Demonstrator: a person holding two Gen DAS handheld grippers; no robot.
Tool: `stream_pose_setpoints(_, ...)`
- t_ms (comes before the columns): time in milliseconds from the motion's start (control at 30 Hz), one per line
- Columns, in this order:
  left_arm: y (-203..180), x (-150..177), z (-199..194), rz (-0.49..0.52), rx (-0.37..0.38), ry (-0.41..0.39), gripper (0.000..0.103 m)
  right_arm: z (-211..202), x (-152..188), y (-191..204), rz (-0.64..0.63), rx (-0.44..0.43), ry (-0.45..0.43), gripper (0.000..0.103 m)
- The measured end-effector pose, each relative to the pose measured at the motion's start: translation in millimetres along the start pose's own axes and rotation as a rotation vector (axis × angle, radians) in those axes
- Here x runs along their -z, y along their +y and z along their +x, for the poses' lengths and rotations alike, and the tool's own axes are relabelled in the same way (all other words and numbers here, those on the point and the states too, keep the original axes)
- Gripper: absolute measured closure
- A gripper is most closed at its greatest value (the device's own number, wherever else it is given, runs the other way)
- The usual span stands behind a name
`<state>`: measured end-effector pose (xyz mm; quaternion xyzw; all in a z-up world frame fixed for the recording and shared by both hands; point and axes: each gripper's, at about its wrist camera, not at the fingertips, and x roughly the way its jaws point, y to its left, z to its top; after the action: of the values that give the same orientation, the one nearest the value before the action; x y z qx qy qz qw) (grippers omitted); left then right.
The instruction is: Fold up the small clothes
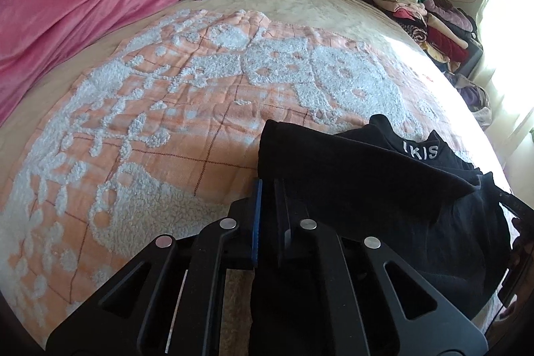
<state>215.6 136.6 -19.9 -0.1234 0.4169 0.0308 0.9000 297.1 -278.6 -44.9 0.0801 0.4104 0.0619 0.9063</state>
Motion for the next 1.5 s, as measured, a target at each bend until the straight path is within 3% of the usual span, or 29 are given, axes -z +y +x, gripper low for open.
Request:
stream_pose_setpoints(300,16.8,-15.8,-44.7,-0.059,-0.032,-0.156,0.103,-46.1,-18.7,3.9,-0.028,-0.033,-0.14,0.094)
stream_pose_setpoints(533,24.5,-10.5,-19.4,-0.101,0.078,-0.037,0.103,-31.9,-19.0,0.5,-0.013,-0.031,-0.114,0.094)
stream_pose_setpoints(633,27.0,-7.6,-10.1,-0.13,0.113,-0.005,0.086,-25.7,-12.8,-0.8,0.0,-0.033,-0.104,0.094)
stream_pose_setpoints(833,19.1,-5.7,11.7,-0.118,0.142,0.028,0.073,-23.3,-8.9,-2.1,0.012,-0.04,-0.101,0.094)
stream_pose_setpoints(933,15.4,-6.0,20.6,-0.095,0.136,0.029,0.074,-22.3,-7.9,-1.1,0.008,-0.037,-0.098,0.094)
stream_pose_setpoints(967,13.9,-6.4,21.5,-0.084,0.134,0.026,0.081,-22.0,-7.5,-0.6,0.005,-0.034,-0.097,0.094)
stream_pose_setpoints(1000,11.5,-7.1,21.3,-0.069,0.139,0.021,0.098,-21.6,-7.0,-0.3,0.003,-0.031,-0.096,0.094)
stream_pose_setpoints(1167,-5.1,-9.8,7.8,0.041,0.098,-0.011,0.1,-23.3,-3.7,-3.1,0.011,-0.018,-0.106,0.094)
stream_pose_setpoints(1333,8.4,-22.3,-23.7,-0.023,0.152,-0.108,0.101,-40.8,-9.4,-9.3,0.03,-0.042,-0.163,0.094)
stream_pose_setpoints(1500,8.3,-25.8,-23.8,-0.035,0.123,-0.163,0.101,-39.5,-23.7,-8.3,0.006,-0.031,-0.188,0.094)
